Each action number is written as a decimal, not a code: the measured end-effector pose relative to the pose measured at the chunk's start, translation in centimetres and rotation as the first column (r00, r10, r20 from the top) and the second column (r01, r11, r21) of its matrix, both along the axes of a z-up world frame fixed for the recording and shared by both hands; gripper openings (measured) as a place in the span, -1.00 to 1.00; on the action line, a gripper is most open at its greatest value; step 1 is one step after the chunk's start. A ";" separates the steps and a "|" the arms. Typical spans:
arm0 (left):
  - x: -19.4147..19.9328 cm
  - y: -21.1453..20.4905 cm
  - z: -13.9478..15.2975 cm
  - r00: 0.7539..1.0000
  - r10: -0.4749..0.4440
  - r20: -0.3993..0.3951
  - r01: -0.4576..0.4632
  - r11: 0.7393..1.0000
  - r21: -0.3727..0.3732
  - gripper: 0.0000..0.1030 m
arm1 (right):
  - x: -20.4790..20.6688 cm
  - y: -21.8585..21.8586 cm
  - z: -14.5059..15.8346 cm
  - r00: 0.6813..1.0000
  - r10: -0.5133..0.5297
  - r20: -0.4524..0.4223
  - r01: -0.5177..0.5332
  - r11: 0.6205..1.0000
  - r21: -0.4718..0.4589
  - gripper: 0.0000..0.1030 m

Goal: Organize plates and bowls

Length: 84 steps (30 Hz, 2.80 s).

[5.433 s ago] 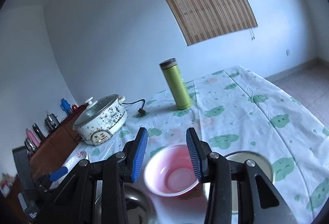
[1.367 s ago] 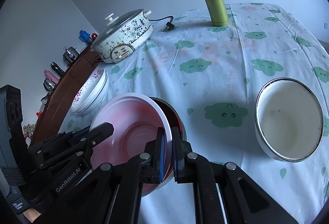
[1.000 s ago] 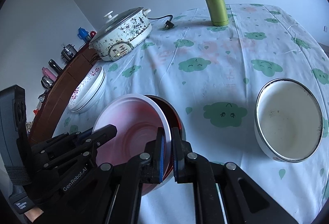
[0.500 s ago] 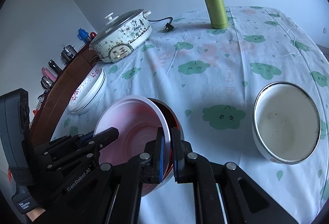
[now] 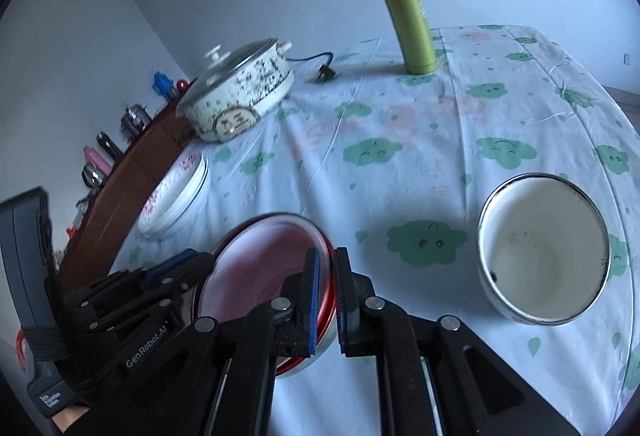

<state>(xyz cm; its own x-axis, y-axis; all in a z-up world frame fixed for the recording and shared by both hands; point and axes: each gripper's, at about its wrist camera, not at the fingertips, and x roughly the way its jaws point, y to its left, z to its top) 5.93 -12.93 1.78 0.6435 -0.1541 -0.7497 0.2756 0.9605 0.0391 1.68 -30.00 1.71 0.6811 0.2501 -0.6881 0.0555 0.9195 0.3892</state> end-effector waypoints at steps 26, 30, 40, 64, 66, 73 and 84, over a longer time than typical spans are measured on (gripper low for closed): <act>-1.6 -0.3 1.9 0.986 0.016 0.164 -0.010 0.999 -0.038 0.74 | -1.4 -1.2 1.5 0.987 -0.084 0.138 0.088 0.996 -0.020 -0.83; -1.9 -0.8 2.1 0.984 0.008 0.179 -0.001 0.999 -0.041 0.83 | -1.6 -1.9 1.6 0.985 -0.098 0.141 0.102 0.995 -0.022 -0.83; -2.2 -2.1 2.0 0.985 -0.011 0.175 0.021 0.998 -0.053 0.90 | -2.0 -3.2 1.6 0.981 -0.124 0.148 0.133 0.990 -0.055 -0.83; -2.5 -6.6 2.7 0.981 -0.105 0.165 0.115 0.992 -0.055 0.91 | -4.0 -9.1 1.9 0.953 -0.256 0.162 0.265 0.963 -0.036 -0.82; -2.4 -7.1 2.8 0.981 -0.113 0.160 0.124 0.990 -0.060 0.91 | -4.3 -9.8 2.0 0.945 -0.280 0.168 0.290 0.956 -0.038 -0.82; -2.3 -8.6 2.9 0.979 -0.134 0.155 0.145 0.988 -0.058 0.91 | -5.0 -11.6 2.3 0.930 -0.324 0.176 0.338 0.940 -0.056 -0.82; -1.6 -11.2 3.4 0.973 -0.197 0.123 0.209 0.974 -0.092 0.91 | -5.8 -14.4 2.5 0.901 -0.395 0.178 0.408 0.912 -0.038 -0.82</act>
